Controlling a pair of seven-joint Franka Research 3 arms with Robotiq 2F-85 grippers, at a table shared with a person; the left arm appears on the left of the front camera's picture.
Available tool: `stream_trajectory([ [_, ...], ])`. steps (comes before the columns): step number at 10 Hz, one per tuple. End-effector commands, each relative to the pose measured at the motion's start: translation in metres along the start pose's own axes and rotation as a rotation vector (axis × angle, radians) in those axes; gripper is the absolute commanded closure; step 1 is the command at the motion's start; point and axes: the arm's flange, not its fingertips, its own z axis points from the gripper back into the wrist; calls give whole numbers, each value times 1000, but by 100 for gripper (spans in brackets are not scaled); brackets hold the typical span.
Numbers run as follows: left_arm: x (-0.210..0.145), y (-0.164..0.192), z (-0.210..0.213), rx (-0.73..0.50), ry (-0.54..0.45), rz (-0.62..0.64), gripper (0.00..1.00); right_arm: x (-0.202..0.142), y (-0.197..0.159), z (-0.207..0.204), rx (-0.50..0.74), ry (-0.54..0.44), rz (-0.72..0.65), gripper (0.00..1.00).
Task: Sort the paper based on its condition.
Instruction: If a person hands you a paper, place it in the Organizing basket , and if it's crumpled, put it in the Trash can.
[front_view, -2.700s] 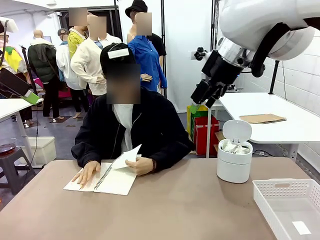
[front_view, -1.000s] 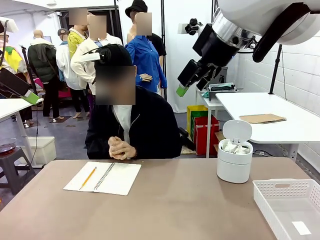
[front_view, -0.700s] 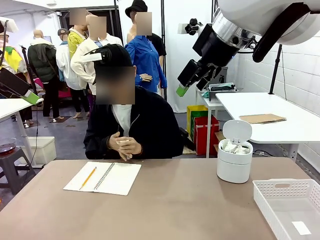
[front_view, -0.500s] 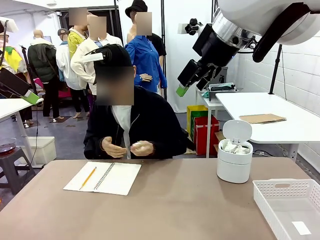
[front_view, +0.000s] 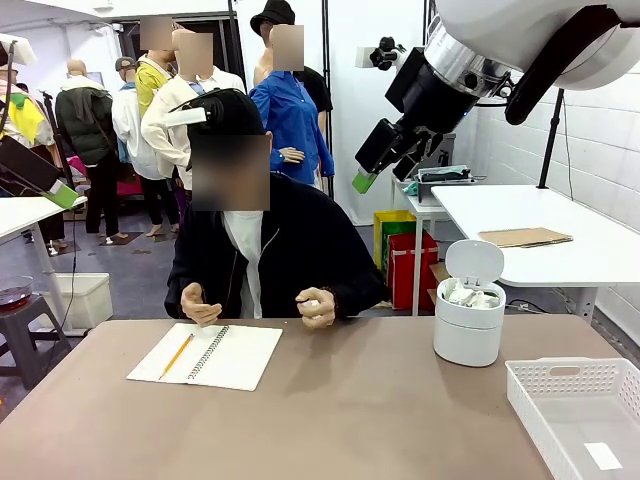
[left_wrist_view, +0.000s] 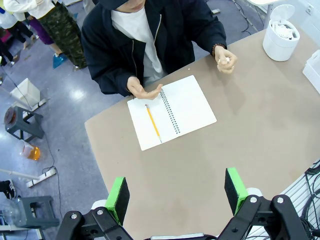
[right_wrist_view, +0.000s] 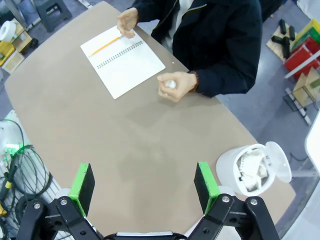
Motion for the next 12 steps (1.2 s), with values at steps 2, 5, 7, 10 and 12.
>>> stream_trajectory([
  [2,0,1,0,10,2,1,0,0,0,0,7,-7,3,0],
  [5,0,1,0,10,2,1,0,0,0,0,7,-7,3,0],
  [7,0,1,0,10,2,1,0,0,0,0,7,-7,3,0],
  [10,0,1,0,10,2,1,0,0,0,0,7,-7,3,0],
  [12,0,1,0,10,2,1,0,0,0,0,7,-7,3,0],
])
